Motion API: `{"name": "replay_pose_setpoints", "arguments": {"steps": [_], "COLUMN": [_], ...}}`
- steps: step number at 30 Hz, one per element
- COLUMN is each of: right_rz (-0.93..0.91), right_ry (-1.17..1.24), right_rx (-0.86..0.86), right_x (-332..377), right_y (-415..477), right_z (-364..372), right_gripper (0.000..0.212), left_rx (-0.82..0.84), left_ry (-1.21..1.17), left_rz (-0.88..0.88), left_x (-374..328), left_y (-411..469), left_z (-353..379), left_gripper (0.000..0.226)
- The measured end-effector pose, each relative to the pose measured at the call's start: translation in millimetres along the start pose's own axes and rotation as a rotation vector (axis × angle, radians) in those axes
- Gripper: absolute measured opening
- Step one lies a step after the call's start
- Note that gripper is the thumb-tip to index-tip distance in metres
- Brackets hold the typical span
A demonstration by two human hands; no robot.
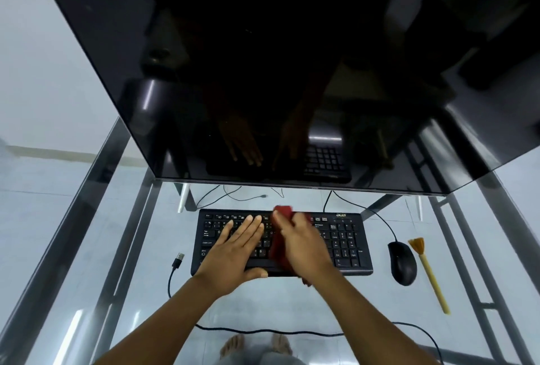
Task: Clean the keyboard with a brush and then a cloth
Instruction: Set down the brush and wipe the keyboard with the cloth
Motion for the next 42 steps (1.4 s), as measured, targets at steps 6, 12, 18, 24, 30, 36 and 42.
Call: {"name": "replay_pose_setpoints", "arguments": {"steps": [6,12,18,24,30,36,42], "right_rz": [0.034,0.246,-0.131,0.165,-0.243,0.109,-0.208], "right_ry": [-0.063,0.034,-0.082,-0.071,0.023,-0.053,-0.024], "right_rx": [0.062,-0.060,0.139,-0.033,0.261,0.052,0.214], "right_x": [15.1,-21.9,45.3,27.5,74.0,25.3,44.9], "right_y": [0.1,5.4,1.1,19.2,-13.5,-28.7,-40.8], "right_z": [4.2,-11.6,24.3,1.6,19.0,15.5,18.6], "right_gripper": [0.062,0.040,0.071,0.052,0.042,0.074,0.068], "left_rx": [-0.108,-0.132,-0.060,-0.078,-0.112,-0.109,-0.112], "left_ry": [-0.039,-0.340,-0.359,-0.338,-0.276,-0.307,-0.315], "left_rz": [-0.059,-0.311,-0.280,-0.280,-0.222,-0.196,-0.198], "left_x": [8.0,58.1,71.8,70.1,70.1,68.5,69.2], "left_y": [-8.0,-49.7,-52.7,-50.0,-50.4,-49.1,-49.6], "left_z": [-9.7,-11.3,-2.8,-5.1,-9.6,-10.6,-9.8], "left_gripper": [0.099,0.126,0.133,0.135,0.132,0.129,0.128]}}
Point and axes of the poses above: each hand's wrist, its own y-axis towards the middle knuckle, its own z-axis out of the palm, x = y × z, the point moved 4 cm from there along y, towards the middle knuckle, and after that the axes turned 8 degrees about x, right-handed, at the moved point
